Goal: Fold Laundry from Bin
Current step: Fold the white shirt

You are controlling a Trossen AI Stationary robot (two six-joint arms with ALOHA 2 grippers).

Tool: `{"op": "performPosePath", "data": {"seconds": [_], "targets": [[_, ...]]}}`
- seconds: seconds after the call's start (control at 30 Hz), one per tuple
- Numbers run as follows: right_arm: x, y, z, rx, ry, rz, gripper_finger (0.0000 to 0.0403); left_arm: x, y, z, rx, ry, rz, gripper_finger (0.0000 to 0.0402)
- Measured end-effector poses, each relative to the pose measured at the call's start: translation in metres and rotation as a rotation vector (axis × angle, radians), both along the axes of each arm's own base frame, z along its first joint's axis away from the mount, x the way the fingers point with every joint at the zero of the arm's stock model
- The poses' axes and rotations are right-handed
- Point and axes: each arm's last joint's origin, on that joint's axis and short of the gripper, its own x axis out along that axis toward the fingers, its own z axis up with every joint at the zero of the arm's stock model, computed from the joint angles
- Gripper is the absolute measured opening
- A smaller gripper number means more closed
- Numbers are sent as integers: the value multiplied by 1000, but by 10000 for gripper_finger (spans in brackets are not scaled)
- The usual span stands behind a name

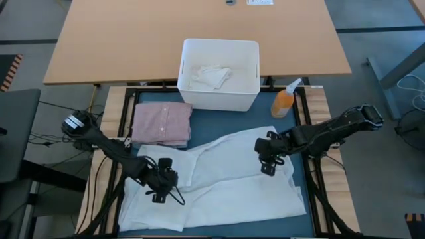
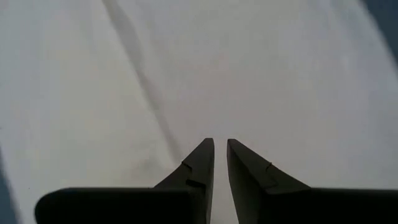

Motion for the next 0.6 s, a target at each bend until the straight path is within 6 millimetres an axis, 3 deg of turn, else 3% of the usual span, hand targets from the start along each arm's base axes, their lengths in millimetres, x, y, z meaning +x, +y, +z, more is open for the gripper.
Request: {"op": "performPosePath", "data": {"seconds": [0.1,0.23,0.5,0.6], "targets": [[1,-7,-2,-91,-8,-6,73,2,0,-6,26,19,-4,206],[2,-31,-6,-160,22,-23,73,3,4,-14,66,55,68,175],[1,-97,-11,-110,75,-92,89,6,7,-15,4,97,145,27],[4,-116,-23,-104,137,-68,117,11,4,-8,-33,89,132,9]]}}
